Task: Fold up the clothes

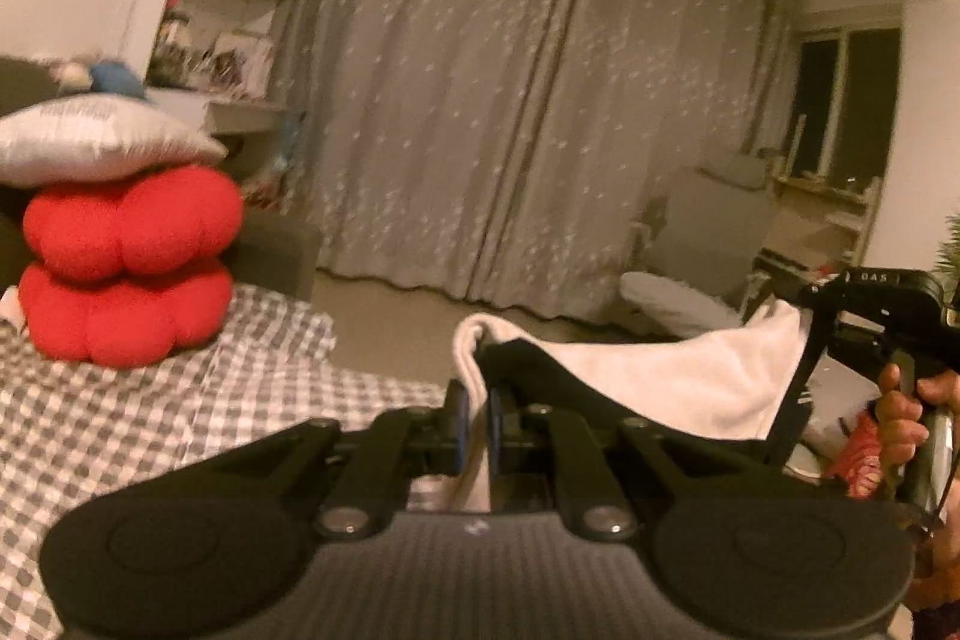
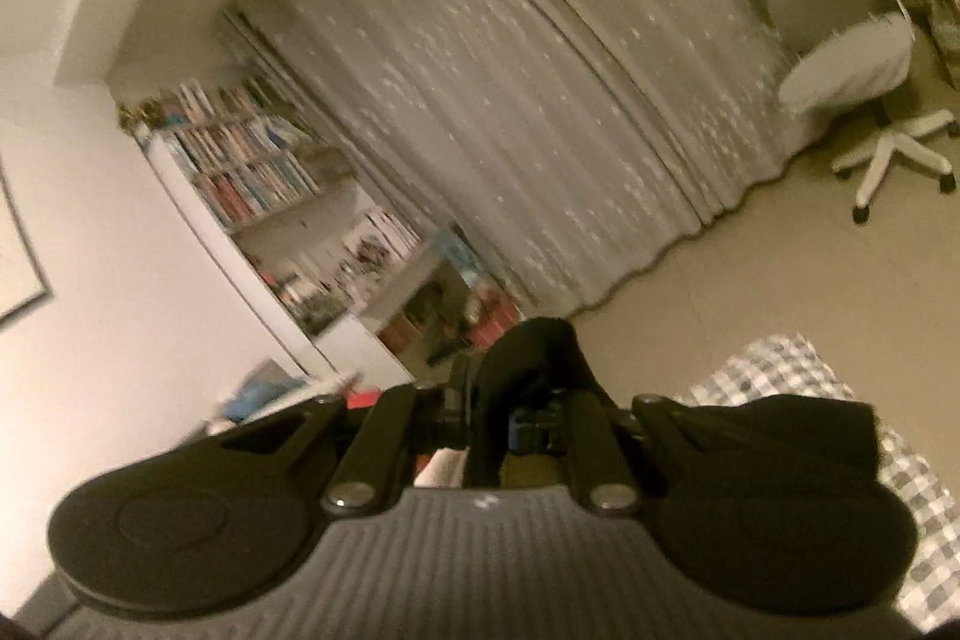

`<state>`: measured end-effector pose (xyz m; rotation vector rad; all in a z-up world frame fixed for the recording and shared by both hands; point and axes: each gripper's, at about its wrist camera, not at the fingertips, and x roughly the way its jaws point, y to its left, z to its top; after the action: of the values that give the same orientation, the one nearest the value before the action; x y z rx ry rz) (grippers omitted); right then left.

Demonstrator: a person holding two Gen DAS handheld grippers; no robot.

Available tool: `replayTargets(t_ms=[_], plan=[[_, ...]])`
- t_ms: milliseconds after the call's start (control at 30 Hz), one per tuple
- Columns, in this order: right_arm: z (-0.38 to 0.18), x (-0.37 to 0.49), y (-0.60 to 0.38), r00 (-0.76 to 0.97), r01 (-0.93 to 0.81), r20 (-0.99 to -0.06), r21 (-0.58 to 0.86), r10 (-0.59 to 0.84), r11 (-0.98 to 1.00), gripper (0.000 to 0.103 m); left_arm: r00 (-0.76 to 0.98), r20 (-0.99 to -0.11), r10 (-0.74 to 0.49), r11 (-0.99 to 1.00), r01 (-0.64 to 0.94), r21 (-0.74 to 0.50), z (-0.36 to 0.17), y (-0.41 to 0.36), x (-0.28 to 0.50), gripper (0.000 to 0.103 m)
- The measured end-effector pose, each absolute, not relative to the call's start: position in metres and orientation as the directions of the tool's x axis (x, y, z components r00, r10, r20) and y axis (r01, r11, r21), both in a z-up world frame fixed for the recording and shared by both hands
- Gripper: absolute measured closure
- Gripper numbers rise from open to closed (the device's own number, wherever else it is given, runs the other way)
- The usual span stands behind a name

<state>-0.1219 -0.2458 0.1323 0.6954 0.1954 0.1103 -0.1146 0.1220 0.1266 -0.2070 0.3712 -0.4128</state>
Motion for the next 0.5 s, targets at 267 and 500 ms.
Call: replayTargets(t_ms=[267, 500], plan=[[0.076, -0.042, -0.238, 0.949, 0.024, -0.255, 0.642, 0.183, 0.766, 0.089, 0.845, -0.406, -0.349, 0.921, 0.227, -0.317, 0.077, 0.124, -0.034, 0.095], [0.034, 0.017, -0.230, 0.920, 0.060, -0.338, 0.625, 0.200, 0.778, 0.089, 0.818, -0.498, -0.287, 0.936, 0.128, -0.328, 0.034, 0.125, 0.029, 0.095]])
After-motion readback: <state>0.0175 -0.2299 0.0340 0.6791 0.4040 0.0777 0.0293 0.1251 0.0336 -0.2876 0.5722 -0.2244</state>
